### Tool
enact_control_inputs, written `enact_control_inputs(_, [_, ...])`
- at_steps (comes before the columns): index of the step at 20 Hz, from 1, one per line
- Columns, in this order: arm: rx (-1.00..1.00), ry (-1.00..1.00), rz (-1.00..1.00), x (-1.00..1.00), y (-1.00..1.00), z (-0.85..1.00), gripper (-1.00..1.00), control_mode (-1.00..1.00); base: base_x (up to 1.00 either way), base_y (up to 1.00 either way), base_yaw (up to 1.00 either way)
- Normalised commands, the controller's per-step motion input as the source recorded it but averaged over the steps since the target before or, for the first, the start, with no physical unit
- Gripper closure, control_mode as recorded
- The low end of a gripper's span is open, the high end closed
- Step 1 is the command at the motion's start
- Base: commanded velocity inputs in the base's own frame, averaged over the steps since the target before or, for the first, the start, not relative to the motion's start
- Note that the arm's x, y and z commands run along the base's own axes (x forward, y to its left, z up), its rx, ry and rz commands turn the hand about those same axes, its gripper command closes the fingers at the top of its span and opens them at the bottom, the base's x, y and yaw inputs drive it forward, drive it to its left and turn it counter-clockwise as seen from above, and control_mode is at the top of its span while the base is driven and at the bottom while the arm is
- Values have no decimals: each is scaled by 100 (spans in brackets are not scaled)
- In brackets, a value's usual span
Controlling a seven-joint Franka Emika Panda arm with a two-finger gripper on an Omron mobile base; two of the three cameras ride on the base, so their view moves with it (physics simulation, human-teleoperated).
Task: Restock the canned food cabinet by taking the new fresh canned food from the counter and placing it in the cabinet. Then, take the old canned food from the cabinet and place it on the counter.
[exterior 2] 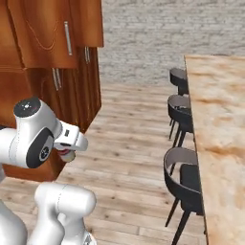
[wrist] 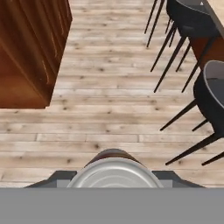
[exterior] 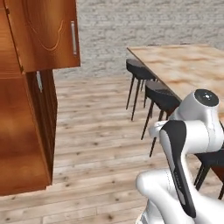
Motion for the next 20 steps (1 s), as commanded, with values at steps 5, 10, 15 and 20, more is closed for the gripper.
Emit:
enact_control_inputs(5, [0, 0, 0, 0, 0, 0, 100, 100, 100, 9, -21])
enact_control_inputs(10, [0, 0, 0, 0, 0, 0, 100, 100, 100, 0, -14])
enact_control_inputs(15, [0, 0, 0, 0, 0, 0, 100, 100, 100, 0, -5])
enact_control_inputs(20, [0, 0, 0, 0, 0, 0, 100, 100, 100, 0, 0])
